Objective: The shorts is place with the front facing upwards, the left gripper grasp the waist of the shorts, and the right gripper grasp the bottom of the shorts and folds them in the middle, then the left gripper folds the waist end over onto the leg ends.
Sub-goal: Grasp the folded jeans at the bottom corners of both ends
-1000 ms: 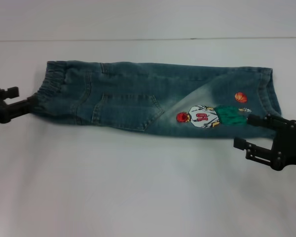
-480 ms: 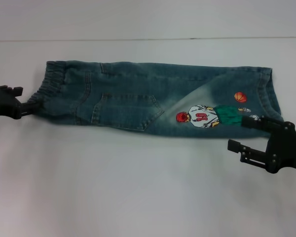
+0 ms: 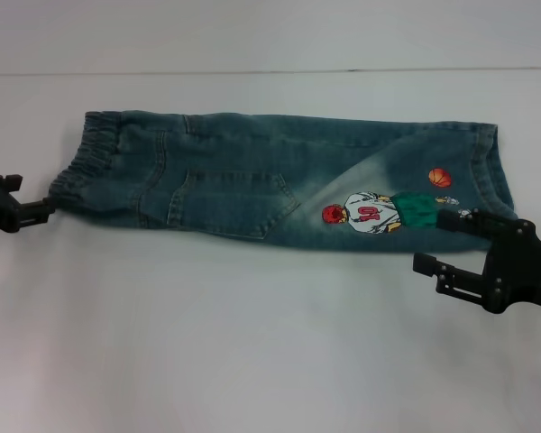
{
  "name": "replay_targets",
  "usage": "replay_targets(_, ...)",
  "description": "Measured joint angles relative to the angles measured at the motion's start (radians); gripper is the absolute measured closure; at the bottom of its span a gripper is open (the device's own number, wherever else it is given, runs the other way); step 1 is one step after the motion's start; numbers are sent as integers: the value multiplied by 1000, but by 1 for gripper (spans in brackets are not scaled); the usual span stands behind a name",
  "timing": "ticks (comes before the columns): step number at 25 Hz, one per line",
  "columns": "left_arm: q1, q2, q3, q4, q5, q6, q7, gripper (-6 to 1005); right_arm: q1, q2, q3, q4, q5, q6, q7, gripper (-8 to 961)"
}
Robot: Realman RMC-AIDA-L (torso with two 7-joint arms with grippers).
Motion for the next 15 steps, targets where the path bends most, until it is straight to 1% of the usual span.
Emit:
replay_targets(6,-7,-6,19,-18,1,9,8,341,3,0,0,10,1,0,2,210)
replay_targets(15,-32,-13,19,-45,1,-19,26,397,3,-1,0,21,1,0,2,209)
